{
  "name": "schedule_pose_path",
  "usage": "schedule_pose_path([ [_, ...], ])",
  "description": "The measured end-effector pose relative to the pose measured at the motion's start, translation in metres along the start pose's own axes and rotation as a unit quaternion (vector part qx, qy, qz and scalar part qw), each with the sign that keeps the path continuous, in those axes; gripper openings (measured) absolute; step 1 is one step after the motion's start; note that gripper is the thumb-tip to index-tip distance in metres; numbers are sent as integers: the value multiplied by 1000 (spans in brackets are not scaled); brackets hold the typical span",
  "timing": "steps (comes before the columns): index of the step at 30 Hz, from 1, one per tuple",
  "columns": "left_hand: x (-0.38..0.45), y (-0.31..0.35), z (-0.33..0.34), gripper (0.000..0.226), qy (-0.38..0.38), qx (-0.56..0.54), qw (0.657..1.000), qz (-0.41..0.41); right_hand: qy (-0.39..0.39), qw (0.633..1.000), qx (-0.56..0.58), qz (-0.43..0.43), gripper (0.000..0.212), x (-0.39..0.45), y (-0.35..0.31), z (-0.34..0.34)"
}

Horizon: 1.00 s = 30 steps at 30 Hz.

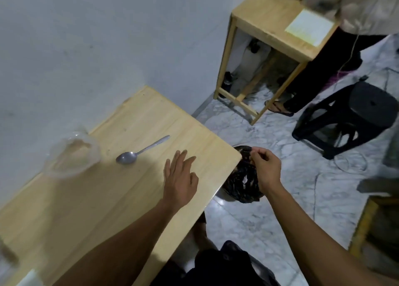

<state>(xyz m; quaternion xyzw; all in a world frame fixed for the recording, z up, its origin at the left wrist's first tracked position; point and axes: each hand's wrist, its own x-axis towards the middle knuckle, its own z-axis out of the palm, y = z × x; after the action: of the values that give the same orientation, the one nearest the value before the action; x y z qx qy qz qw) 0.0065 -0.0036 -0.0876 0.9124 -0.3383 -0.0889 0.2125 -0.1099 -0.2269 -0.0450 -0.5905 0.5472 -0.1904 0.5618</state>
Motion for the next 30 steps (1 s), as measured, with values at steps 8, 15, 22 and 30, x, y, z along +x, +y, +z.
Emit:
schedule_pose_path([
  [8,17,5,12,53,-10,17,1000,17,62,990,-57,115,14,43,60,-38],
  [15,17,-8,7,57,-56,29,997,32,76,984,-14,163,28,47,80,-39],
  [22,17,-9,3,60,-77,28,996,33,51,988,14,148,36,48,85,-36],
  [30,7,-21,-5,63,-81,34,996,34,66,989,77,104,27,40,50,-19],
])
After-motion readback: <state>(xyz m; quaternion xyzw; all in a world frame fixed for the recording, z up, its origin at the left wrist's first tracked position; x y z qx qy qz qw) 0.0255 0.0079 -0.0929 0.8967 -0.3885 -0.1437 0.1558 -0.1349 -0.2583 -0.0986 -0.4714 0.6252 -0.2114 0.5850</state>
